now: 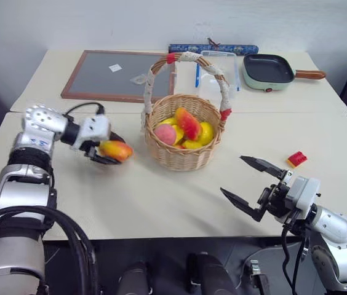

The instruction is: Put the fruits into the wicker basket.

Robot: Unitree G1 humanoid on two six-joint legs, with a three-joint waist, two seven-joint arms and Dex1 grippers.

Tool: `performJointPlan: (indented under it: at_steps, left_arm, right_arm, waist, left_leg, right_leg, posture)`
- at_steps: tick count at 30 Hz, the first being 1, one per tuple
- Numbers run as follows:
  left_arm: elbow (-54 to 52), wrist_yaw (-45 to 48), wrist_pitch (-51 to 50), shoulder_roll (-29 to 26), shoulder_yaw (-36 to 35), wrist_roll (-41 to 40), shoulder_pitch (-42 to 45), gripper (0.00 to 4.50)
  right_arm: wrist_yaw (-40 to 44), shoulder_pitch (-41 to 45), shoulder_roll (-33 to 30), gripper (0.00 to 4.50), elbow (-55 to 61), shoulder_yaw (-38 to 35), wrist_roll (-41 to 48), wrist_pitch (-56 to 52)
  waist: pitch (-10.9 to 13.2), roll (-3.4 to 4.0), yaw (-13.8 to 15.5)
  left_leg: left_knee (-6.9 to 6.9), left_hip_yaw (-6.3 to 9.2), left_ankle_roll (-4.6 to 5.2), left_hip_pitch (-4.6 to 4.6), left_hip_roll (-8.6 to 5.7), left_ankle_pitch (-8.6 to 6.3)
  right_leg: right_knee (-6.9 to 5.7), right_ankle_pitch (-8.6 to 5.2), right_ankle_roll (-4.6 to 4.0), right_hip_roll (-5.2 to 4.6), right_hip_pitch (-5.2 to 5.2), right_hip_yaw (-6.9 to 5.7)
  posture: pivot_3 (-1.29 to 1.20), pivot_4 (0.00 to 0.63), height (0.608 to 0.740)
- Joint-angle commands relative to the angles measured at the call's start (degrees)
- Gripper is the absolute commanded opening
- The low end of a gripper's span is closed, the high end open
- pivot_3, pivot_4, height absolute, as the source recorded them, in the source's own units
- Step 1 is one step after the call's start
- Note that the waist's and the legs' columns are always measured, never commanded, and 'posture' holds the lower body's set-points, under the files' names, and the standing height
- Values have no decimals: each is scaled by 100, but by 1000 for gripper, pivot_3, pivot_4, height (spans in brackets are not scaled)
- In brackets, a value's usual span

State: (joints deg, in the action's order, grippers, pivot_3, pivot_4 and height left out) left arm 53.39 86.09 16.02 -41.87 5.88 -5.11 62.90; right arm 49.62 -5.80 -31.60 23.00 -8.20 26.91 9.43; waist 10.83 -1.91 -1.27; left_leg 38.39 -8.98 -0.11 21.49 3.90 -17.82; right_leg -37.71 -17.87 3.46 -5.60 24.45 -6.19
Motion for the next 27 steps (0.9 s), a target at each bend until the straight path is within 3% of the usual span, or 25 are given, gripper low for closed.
performJointPlan:
  at_steps: [1,6,8,11,13,16,21,27]
  left_arm:
    - [-2263,41,-1311,186,-292,-888,-196,3114]
    - [-3624,-1330,-1996,919,127,-359,-367,3114]
    - [-3570,-2034,-1975,1457,418,76,-191,3114]
    - [-3096,-2694,-1754,1811,579,550,-42,3114]
    - [-2901,-2863,-1637,1957,639,632,-28,3828]
    - [-2846,-2875,-1556,1994,668,642,-68,4473]
    - [-3076,-2701,-1647,1845,396,315,-172,4473]
    - [-4484,-1801,-2829,1199,-426,-1253,-895,4473]
  right_arm:
    - [-85,-28,-92,4500,297,-245,87,-16]
    - [-79,69,-54,4500,245,-233,93,-38]
    - [-46,118,-38,4500,205,-199,85,-10]
    - [-91,183,6,4500,181,-164,37,0]
    - [-135,190,46,4500,195,-159,6,6]
    - [-205,178,85,4500,236,-152,-40,-13]
    - [-360,135,106,4500,299,-231,-18,-80]
    - [-604,676,-230,4500,-93,-657,1037,-1472]
  waist:
    - [0,0,49]
    - [-1,2,125]
    - [-1,2,148]
    - [-1,2,153]
    - [-1,3,98]
    - [1,5,91]
    - [1,6,119]
    - [5,12,95]
  left_leg:
    - [11,5,1,4,-1,0]
    - [58,12,25,-8,-8,-14]
    - [63,23,27,-8,-13,-13]
    - [67,36,34,-6,-18,-15]
    - [65,32,31,-8,-20,-17]
    - [52,40,16,-26,-18,-21]
    - [53,50,9,-21,-15,-19]
    - [59,47,12,-22,2,-21]
  right_leg:
    - [-1,0,0,0,-3,3]
    - [11,1,9,5,-47,21]
    - [29,1,8,14,-64,20]
    - [38,1,9,14,-74,23]
    - [37,1,9,17,-72,23]
    - [21,0,7,24,-68,19]
    - [20,-2,2,24,-65,19]
    - [17,-2,2,15,-66,27]
  posture:
    - [0,150,740]
    - [0,150,740]
    - [0,150,740]
    - [0,150,740]
    - [0,150,740]
    - [0,150,740]
    - [0,150,740]
    - [0,150,740]
